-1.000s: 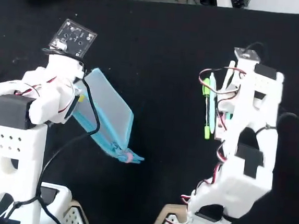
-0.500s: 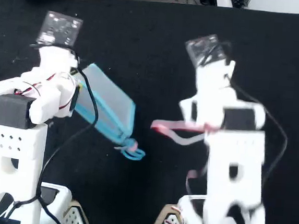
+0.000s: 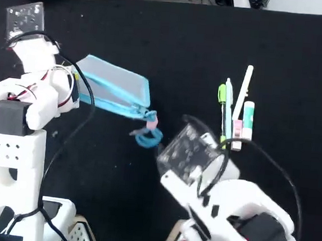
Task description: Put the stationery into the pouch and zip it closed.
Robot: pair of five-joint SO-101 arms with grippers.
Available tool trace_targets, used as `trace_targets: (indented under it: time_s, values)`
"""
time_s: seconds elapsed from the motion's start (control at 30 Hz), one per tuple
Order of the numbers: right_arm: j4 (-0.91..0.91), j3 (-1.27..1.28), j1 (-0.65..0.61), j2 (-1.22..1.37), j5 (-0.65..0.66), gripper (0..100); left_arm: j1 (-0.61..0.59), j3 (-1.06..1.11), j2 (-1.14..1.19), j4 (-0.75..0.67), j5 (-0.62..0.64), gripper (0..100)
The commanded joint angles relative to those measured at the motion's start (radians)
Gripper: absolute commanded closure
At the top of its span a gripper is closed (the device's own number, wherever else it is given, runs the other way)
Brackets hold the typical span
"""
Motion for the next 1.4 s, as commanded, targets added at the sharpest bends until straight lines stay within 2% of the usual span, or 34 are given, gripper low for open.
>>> trace_targets:
  time_s: [0.0,0.13,0.27,0.43,0.73,0.8,0.9,0.97,1.03,1.13,1.23,1.37]
  values:
    - [-0.034,0.007,-0.087,-0.01,0.006,71.1,-0.005,-0.053,-0.003,-0.009,0.035,97]
    - [-0.14,0.105,-0.087,-0.01,0.006,66.8,-0.007,-0.053,-0.003,0.055,0.035,97]
    - [-0.282,0.229,-0.103,-0.012,0.008,66.5,-0.007,-0.053,-0.003,0.101,0.023,97]
    - [-0.419,0.311,-0.101,-0.012,0.005,66.6,-0.007,-0.053,-0.005,0.137,-0.051,97]
    - [-0.623,0.469,-0.1,-0.012,0.0,67.8,-0.005,-0.053,-0.005,0.181,-0.052,97]
    - [-0.624,0.47,-0.1,-0.012,0.0,75.8,-0.005,-0.053,-0.005,0.181,-0.081,97]
    - [-0.629,0.466,-0.1,-0.019,0.0,99.8,-0.005,-0.053,-0.005,0.192,-0.127,97]
    - [-0.609,0.45,-0.077,-0.019,0.0,94.8,0.016,-0.053,-0.005,0.204,-0.17,97]
    - [-0.586,0.424,-0.025,-0.015,0.006,99.2,0.056,-0.062,-0.008,0.238,-0.241,97]
    - [-0.546,0.383,0.075,-0.012,0.008,98.8,0.12,-0.065,-0.017,0.284,-0.334,97]
    - [-0.48,0.309,0.135,-0.012,0.008,98.8,0.145,-0.065,-0.012,0.311,-0.371,97]
    - [-0.322,0.166,0.175,-0.001,0.008,98.8,0.151,-0.065,-0.015,0.313,-0.379,86]
